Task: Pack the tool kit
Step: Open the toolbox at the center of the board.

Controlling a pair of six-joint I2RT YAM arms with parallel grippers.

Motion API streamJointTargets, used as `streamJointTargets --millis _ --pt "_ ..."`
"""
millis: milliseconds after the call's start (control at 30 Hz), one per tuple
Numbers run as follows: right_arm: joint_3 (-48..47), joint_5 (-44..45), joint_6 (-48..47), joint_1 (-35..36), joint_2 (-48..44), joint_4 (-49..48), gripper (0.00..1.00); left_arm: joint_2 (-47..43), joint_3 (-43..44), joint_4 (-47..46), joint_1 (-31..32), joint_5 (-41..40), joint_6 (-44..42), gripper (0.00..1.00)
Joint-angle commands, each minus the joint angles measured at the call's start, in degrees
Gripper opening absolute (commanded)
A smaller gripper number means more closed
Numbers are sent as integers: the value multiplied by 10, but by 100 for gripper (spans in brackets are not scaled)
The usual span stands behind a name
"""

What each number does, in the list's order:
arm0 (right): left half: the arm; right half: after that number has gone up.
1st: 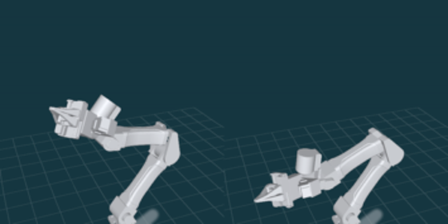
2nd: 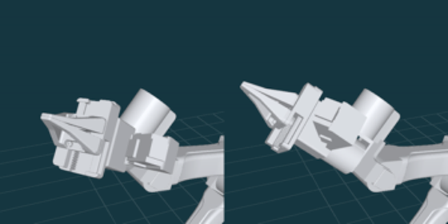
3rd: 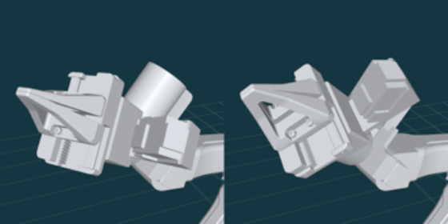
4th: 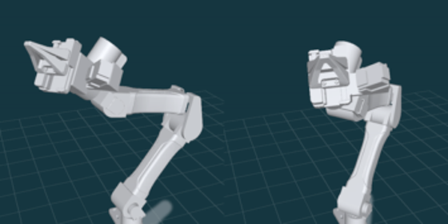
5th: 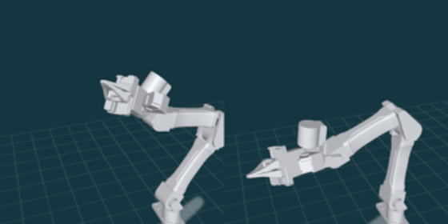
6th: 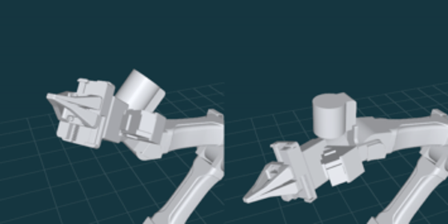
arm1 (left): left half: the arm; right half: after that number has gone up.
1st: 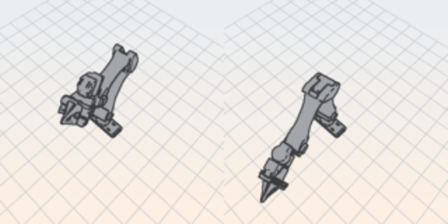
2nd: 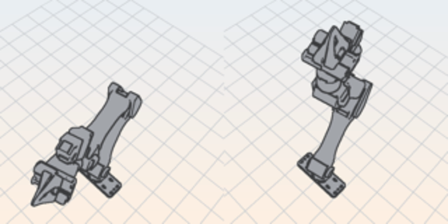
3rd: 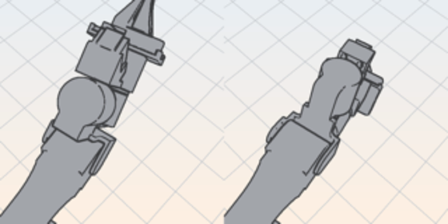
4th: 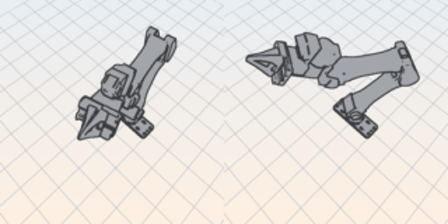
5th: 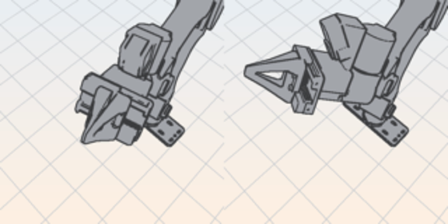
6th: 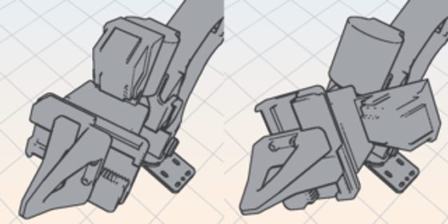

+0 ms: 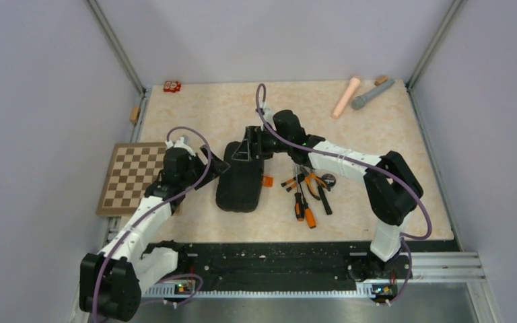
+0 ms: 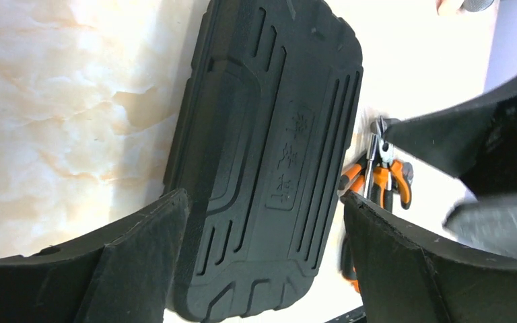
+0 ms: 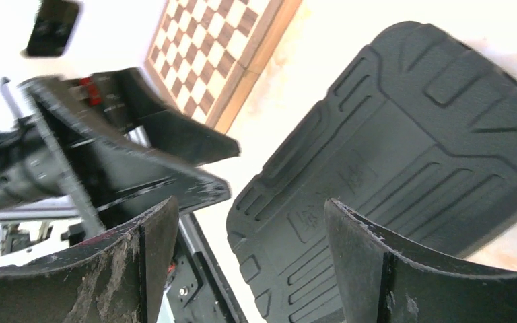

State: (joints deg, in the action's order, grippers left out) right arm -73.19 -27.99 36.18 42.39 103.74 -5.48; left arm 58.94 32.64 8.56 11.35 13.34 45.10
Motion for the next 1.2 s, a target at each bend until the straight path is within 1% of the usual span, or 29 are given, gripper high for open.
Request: streamJointTargets --millis 0,133,367,533,600,800,1000,1167 --pt "26 66 26 -22 -19 2 79 -42 19 63 1 -45 -67 90" --pt "90 98 58 -37 -41 -21 82 -18 6 54 1 -28 -65 87" --pt "152 123 96 -37 -52 -57 86 50 3 8 1 3 -29 81" --pt "165 90 121 -36 -36 -109 86 73 -3 -21 0 31 -7 73" --pt "161 80 125 -32 -27 -120 87 78 -8 -32 0 40 1 71" --pt "150 64 142 -21 -6 -144 87 83 -28 -63 0 68 28 71" --pt "162 88 141 -20 -9 -130 87 87 -47 -94 -1 86 55 72" --pt "161 79 142 -17 -7 -127 87 91 -59 -120 0 94 75 73"
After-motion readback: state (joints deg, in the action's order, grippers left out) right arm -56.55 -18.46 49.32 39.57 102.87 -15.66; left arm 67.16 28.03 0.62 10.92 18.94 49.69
